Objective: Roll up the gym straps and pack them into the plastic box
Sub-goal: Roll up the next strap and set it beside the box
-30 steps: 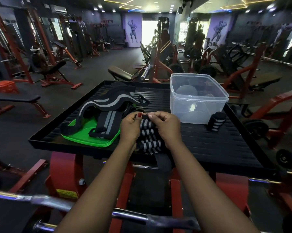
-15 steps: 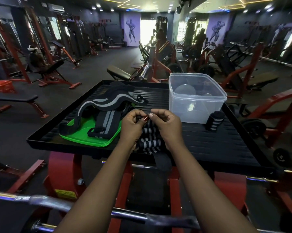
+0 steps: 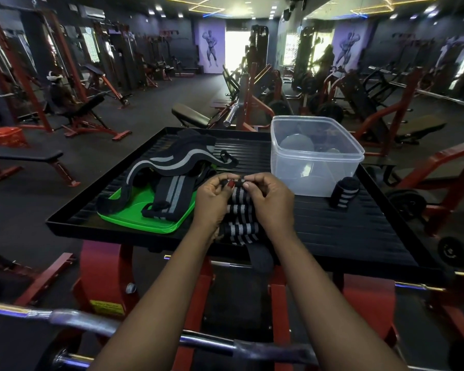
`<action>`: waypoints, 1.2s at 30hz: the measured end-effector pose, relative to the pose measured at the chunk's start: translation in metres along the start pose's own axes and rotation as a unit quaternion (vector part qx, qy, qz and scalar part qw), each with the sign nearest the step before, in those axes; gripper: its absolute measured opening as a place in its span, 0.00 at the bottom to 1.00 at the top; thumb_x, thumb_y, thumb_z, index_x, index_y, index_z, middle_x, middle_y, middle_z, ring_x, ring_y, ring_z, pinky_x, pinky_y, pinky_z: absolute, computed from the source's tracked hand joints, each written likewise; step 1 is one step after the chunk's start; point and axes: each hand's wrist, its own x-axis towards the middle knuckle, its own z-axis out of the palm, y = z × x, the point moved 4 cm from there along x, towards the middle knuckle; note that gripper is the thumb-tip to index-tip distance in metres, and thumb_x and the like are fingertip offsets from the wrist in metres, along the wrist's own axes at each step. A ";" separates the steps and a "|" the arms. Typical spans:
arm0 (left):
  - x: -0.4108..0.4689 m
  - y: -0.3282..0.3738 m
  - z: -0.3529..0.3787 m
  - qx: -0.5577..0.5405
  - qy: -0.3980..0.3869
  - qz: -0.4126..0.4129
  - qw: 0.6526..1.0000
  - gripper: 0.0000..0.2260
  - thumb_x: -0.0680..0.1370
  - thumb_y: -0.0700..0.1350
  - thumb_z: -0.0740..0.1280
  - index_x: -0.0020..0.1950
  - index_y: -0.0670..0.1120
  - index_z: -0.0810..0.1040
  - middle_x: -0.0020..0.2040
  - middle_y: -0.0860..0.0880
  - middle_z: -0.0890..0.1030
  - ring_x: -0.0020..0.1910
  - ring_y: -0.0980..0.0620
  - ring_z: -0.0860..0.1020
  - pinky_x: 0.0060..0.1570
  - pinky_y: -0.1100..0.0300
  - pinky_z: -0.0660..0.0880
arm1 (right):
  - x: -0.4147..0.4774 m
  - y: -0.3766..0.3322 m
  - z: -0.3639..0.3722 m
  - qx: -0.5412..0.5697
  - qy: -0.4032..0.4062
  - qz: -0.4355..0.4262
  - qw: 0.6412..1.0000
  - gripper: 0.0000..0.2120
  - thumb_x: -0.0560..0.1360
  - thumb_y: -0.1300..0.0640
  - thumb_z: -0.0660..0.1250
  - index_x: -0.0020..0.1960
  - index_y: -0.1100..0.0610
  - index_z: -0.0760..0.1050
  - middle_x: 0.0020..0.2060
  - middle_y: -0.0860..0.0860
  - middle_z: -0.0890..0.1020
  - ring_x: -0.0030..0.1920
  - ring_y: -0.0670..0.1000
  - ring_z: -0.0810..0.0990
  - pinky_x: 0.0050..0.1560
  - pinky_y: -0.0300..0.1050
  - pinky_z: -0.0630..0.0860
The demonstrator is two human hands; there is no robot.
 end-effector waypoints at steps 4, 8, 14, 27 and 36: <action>-0.001 0.001 0.000 -0.014 0.005 -0.005 1.000 0.06 0.77 0.34 0.65 0.49 0.42 0.80 0.43 0.47 0.83 0.42 0.55 0.81 0.41 0.65 0.78 | -0.001 0.006 0.003 0.025 -0.007 0.017 1.000 0.06 0.70 0.62 0.73 0.42 0.52 0.81 0.41 0.51 0.84 0.43 0.50 0.82 0.47 0.45 0.80; -0.003 0.003 0.002 -0.038 -0.005 -0.002 0.999 0.03 0.76 0.35 0.68 0.48 0.40 0.81 0.41 0.49 0.84 0.41 0.57 0.82 0.43 0.65 0.78 | -0.001 0.008 0.001 0.031 0.005 0.020 0.999 0.06 0.70 0.61 0.73 0.41 0.51 0.80 0.42 0.51 0.83 0.43 0.50 0.82 0.47 0.48 0.80; 0.000 0.003 -0.003 -0.001 0.016 0.040 0.999 0.09 0.75 0.31 0.66 0.48 0.44 0.78 0.47 0.45 0.82 0.46 0.55 0.81 0.51 0.61 0.77 | -0.003 0.006 0.004 0.103 -0.045 0.071 0.991 0.06 0.76 0.57 0.70 0.50 0.48 0.80 0.46 0.47 0.84 0.48 0.45 0.82 0.51 0.40 0.78; -0.002 0.004 -0.004 0.012 0.019 0.060 0.998 0.09 0.73 0.31 0.69 0.45 0.45 0.81 0.44 0.51 0.83 0.44 0.58 0.82 0.46 0.66 0.77 | -0.004 0.006 0.004 0.092 -0.041 0.054 0.993 0.10 0.74 0.64 0.69 0.44 0.49 0.80 0.42 0.48 0.84 0.46 0.49 0.82 0.51 0.45 0.79; -0.004 0.004 -0.002 -0.055 0.013 0.030 0.998 0.07 0.71 0.31 0.71 0.46 0.40 0.82 0.42 0.48 0.85 0.45 0.54 0.82 0.47 0.63 0.78 | -0.004 0.003 0.000 0.124 0.002 0.044 0.991 0.08 0.70 0.59 0.69 0.41 0.46 0.81 0.44 0.50 0.84 0.48 0.50 0.83 0.55 0.53 0.80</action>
